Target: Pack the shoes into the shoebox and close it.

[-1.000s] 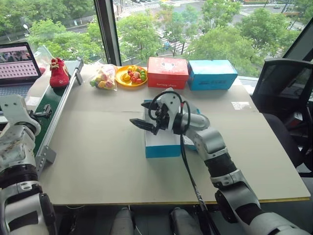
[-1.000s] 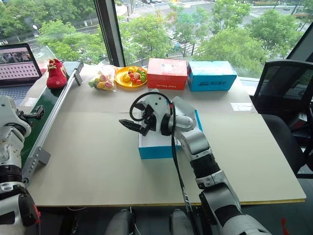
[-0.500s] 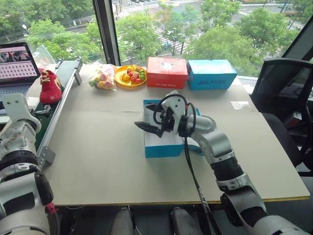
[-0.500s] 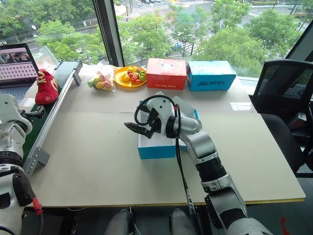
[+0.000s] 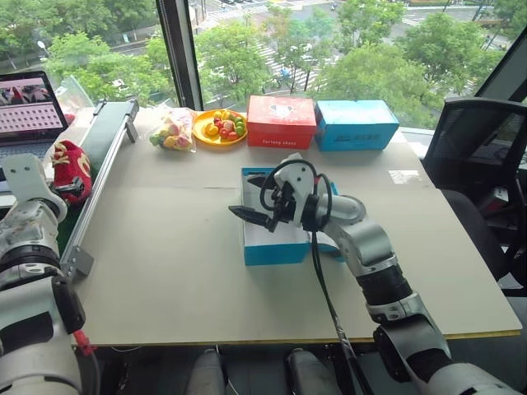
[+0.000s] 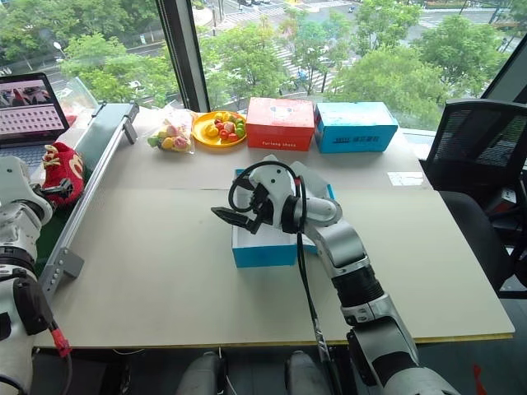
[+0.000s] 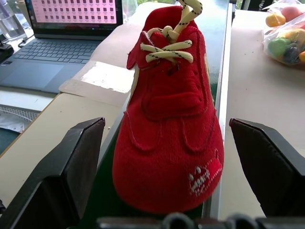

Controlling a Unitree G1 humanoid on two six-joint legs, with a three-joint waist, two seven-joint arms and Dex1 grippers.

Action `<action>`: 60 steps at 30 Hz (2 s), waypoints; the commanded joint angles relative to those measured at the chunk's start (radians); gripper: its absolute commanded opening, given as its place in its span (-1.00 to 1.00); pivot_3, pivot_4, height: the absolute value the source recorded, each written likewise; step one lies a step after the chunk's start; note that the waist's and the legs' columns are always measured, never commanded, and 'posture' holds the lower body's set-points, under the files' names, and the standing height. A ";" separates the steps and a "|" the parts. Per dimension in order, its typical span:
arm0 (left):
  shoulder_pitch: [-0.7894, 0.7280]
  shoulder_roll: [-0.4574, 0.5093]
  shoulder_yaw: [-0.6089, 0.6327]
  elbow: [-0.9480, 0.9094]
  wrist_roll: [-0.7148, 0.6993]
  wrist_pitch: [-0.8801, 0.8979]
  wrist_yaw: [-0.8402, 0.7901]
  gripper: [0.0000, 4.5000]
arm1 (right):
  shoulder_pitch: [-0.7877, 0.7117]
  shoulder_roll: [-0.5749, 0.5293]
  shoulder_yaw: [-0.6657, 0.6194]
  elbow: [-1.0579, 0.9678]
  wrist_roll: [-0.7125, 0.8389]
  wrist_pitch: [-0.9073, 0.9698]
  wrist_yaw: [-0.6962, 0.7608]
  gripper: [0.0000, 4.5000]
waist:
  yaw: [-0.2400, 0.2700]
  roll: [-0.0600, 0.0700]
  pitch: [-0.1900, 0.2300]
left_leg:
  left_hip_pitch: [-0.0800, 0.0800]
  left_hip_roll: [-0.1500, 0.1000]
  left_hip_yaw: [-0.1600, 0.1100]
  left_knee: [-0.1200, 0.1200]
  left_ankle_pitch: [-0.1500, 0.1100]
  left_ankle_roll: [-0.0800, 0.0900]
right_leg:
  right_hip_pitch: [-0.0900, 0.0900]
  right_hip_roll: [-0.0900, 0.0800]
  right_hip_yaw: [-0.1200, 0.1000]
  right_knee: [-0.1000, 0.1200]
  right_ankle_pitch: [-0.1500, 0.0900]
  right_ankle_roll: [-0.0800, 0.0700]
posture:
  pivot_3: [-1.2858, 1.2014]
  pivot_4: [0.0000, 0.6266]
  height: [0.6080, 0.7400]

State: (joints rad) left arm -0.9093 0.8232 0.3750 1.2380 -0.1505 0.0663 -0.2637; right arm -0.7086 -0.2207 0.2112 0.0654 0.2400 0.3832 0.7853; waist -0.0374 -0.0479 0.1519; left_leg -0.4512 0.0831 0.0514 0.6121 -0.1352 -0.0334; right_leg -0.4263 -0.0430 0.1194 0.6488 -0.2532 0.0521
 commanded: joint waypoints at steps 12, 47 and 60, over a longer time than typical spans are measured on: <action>-0.001 -0.012 0.097 -0.031 -0.109 0.065 -0.013 -0.47 | -0.017 -0.018 0.002 -0.028 -0.002 -0.004 0.006 1.00 | 0.017 0.000 0.000 | 0.000 0.000 0.000 0.000 0.001 -0.001 | 0.000 0.000 -0.001 0.002 0.000 0.000 | 0.03 -0.52 1.00; -0.198 -0.673 -0.104 -1.114 -0.515 0.670 0.065 -0.93 | -0.232 0.206 -0.530 0.009 0.640 0.405 -0.503 1.00 | 0.007 -0.002 0.000 | -0.008 0.000 -0.006 0.001 0.003 -0.004 | -0.004 0.000 -0.004 0.001 0.001 0.000 | 0.03 -0.52 1.00; -0.165 -0.738 -0.114 -1.216 -0.568 0.746 0.130 -0.94 | -0.244 0.192 -0.555 0.045 0.650 0.333 -0.515 0.51 | -0.005 -0.001 0.001 | -0.008 -0.001 -0.007 0.001 0.003 -0.004 | -0.004 0.000 -0.004 0.000 0.001 0.000 | 0.03 -0.52 1.00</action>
State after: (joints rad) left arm -1.0508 0.0895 0.2596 0.0776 -0.6944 0.8152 -0.1338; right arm -0.9231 -0.0266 -0.3361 0.1287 0.8685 0.7447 0.2594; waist -0.0426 -0.0492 0.1527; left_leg -0.4596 0.0825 0.0441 0.6133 -0.1318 -0.0377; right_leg -0.4299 -0.0431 0.1154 0.6491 -0.2525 0.0525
